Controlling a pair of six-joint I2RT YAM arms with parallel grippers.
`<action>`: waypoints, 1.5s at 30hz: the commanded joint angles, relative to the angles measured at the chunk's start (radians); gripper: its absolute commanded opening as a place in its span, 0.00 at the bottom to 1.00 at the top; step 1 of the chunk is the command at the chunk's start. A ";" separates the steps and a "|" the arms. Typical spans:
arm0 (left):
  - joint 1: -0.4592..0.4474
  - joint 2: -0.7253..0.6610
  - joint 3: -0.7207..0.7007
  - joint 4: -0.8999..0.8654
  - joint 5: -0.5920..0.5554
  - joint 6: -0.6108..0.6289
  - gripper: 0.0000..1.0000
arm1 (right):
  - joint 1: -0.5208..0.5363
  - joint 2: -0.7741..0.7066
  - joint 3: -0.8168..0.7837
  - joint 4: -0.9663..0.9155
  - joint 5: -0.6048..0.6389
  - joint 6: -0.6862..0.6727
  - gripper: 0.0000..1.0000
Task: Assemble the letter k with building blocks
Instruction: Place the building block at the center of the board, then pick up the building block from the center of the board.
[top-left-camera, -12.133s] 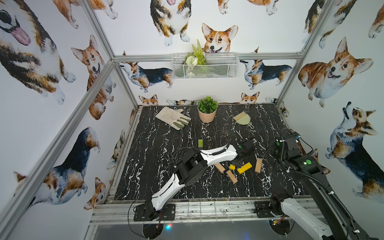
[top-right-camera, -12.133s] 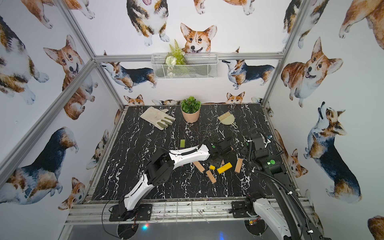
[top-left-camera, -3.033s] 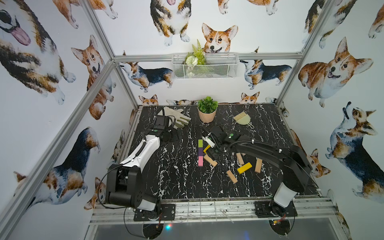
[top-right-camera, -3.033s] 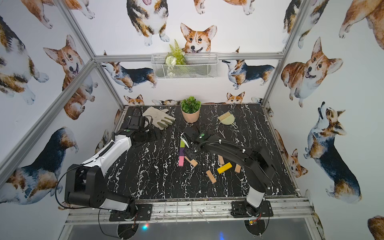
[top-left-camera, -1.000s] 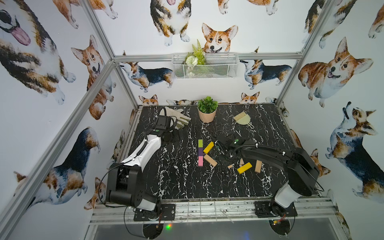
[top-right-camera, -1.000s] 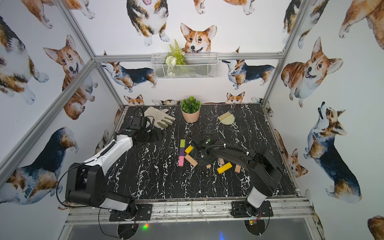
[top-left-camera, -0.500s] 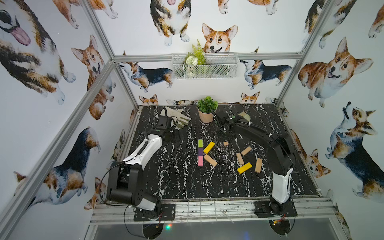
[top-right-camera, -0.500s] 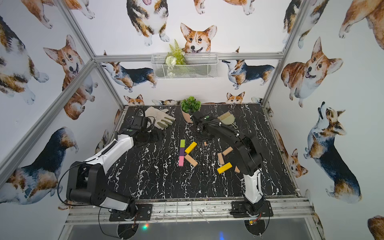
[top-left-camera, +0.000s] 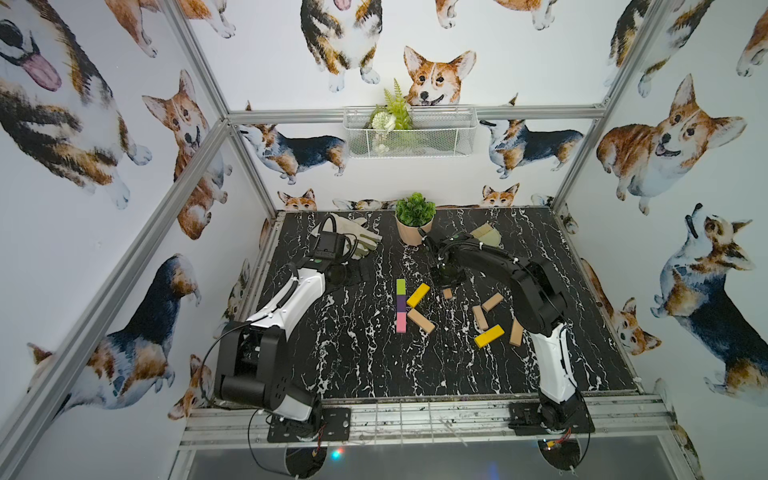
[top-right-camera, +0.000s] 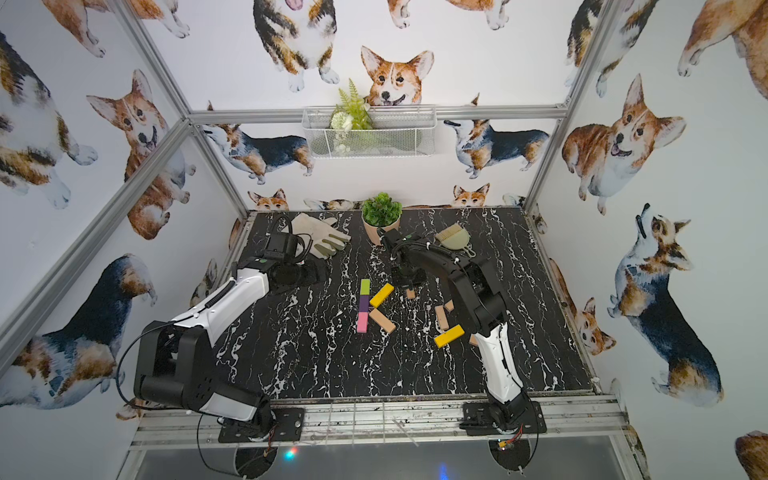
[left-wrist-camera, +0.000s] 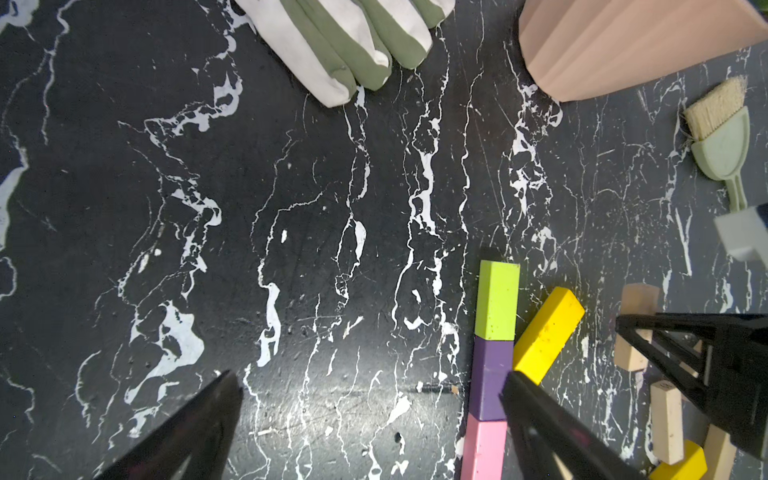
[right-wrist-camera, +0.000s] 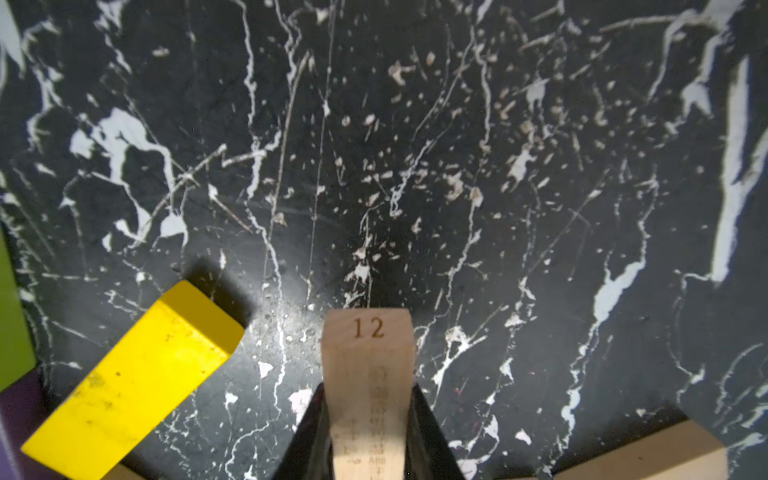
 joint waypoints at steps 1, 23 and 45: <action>-0.001 -0.001 0.010 0.007 -0.001 0.002 1.00 | -0.001 0.016 0.012 0.003 -0.014 0.041 0.23; -0.011 -0.004 0.011 0.003 -0.016 0.005 1.00 | -0.040 0.049 -0.010 0.010 -0.062 0.110 0.34; -0.166 -0.001 0.015 -0.013 -0.140 -0.013 1.00 | -0.064 -0.390 -0.201 0.144 0.095 0.237 0.76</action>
